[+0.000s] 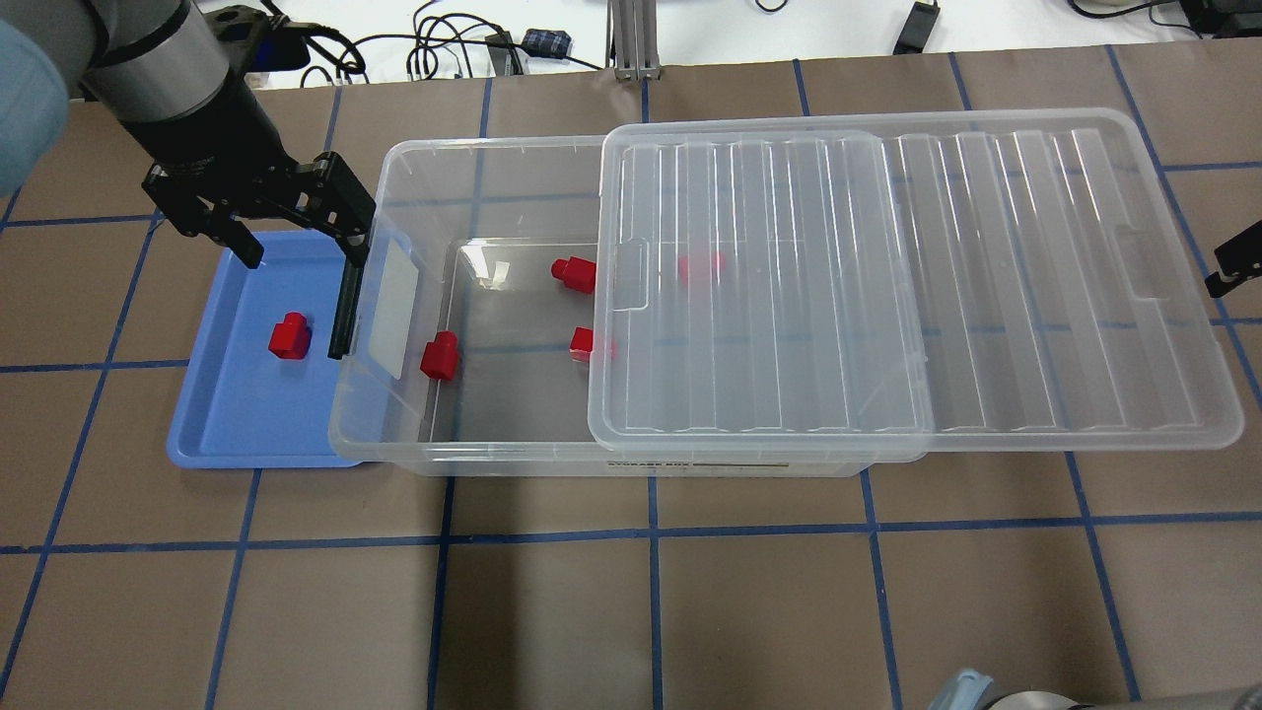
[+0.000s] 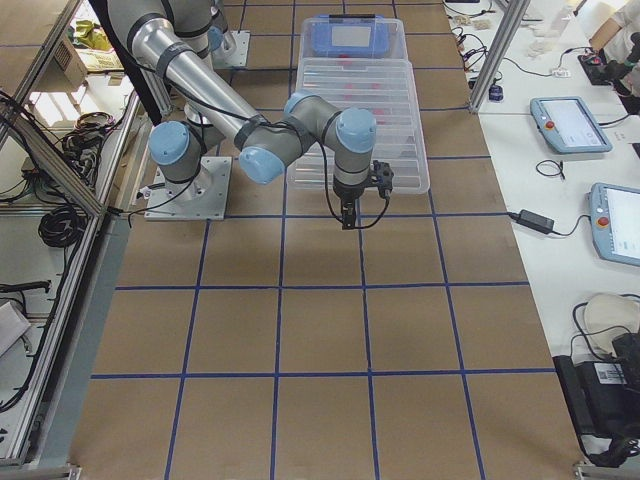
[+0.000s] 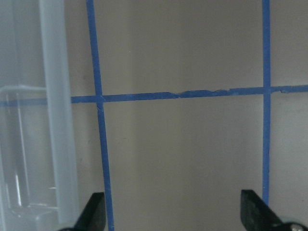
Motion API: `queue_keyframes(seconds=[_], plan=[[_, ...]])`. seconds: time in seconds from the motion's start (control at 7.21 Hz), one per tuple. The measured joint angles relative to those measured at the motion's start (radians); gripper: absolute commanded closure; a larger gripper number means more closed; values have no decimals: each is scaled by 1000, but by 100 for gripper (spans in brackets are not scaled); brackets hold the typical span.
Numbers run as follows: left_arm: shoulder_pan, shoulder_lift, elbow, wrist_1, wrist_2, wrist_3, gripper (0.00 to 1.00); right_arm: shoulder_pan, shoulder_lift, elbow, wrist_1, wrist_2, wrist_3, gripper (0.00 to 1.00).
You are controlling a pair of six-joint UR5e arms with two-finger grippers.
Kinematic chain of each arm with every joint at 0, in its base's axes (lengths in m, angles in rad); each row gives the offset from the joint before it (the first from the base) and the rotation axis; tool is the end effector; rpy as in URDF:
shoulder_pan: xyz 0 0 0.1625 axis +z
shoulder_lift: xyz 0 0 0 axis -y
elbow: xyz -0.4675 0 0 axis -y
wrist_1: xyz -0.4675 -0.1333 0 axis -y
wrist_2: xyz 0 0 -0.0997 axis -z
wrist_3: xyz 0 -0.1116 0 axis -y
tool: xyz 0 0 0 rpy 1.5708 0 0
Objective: Place red block in blue tray from box
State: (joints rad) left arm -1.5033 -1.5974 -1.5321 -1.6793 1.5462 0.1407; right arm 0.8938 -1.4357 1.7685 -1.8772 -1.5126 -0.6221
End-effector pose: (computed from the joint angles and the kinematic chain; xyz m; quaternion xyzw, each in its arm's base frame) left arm -0.0974 -0.5763 0.5148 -0.0360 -0.9981 -0.0466 0.0172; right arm -0.2679 -0.5564 0.3590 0.0278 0.9991 -0.0071 0.0311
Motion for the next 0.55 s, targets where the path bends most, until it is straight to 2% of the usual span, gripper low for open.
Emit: queue_keyframes(seconds=[0.55], plan=[[0,0,0,0,-5,-1,0,75,-32,30,0,16,87,0]])
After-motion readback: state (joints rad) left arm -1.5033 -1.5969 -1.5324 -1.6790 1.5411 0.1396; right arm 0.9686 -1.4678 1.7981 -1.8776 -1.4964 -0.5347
